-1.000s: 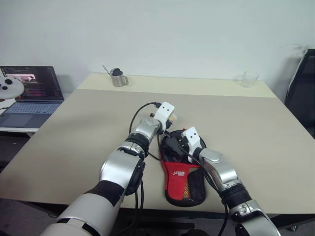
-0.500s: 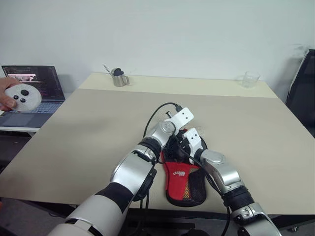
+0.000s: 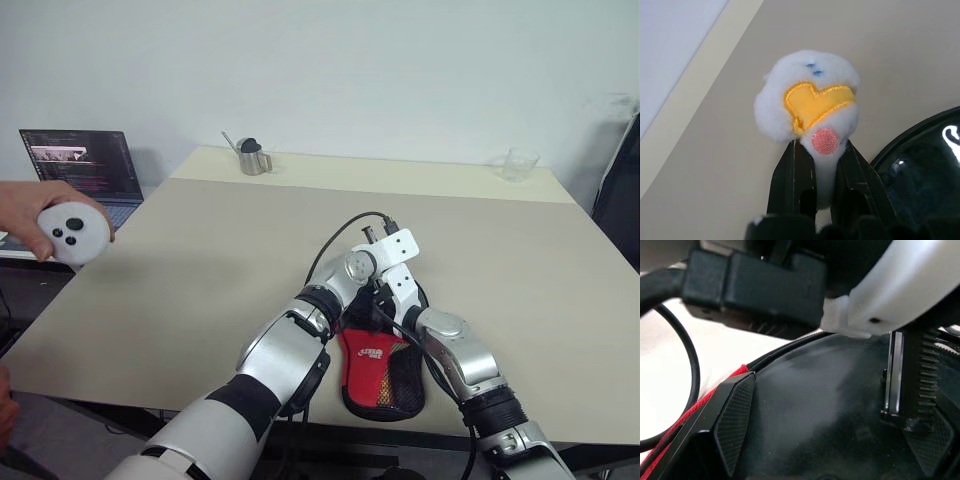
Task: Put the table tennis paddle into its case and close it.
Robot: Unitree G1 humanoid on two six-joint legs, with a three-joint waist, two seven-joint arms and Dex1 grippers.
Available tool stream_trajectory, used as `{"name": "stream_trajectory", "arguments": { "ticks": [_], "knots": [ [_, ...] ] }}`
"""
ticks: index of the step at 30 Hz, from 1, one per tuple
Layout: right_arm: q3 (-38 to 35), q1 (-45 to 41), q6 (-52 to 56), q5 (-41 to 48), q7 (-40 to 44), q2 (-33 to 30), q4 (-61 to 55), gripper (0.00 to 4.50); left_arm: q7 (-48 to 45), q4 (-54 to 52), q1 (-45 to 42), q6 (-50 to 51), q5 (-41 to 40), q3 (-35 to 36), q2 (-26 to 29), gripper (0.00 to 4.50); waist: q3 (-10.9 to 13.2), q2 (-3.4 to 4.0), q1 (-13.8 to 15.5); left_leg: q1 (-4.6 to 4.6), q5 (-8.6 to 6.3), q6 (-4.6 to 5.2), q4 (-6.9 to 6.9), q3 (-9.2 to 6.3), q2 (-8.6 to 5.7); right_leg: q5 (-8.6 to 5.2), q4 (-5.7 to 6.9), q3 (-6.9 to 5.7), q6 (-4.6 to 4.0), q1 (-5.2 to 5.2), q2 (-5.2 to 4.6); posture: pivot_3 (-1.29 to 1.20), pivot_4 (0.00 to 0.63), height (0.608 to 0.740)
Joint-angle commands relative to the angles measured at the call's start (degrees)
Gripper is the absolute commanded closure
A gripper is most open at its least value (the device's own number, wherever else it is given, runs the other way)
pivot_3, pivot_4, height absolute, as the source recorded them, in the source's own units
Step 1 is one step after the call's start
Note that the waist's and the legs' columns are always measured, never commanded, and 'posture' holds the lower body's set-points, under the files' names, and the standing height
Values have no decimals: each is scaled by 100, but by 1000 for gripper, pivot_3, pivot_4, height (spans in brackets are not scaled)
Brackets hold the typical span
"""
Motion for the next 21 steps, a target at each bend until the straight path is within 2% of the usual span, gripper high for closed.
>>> {"name": "stream_trajectory", "arguments": {
  "ticks": [1, 9, 21],
  "knots": [
    [215, 198, 315, -40, 38, 58, 164, 0, 10, -235, -137, -477, 77, -164, -632, 4432, 0, 0, 17, 0, 0, 0, 0, 1, -1, 0, 0, 0, 0, 1, -1, 0, 150, 740],
    [200, 260, 396, -45, 8, 80, 47, 0, -42, -261, 52, -957, 402, -564, -809, 4438, -12, 0, 33, -1, 0, 0, 0, 4, -2, -1, -5, -1, 2, 3, -3, 0, 150, 740],
    [215, 248, 436, -30, -44, 147, 33, 0, -69, -259, 68, -1102, 527, -688, -977, 4444, -18, 1, 34, -1, -1, 1, -1, 1, -2, -1, -12, -5, 2, 7, -3, 0, 150, 740]
  ]
}}
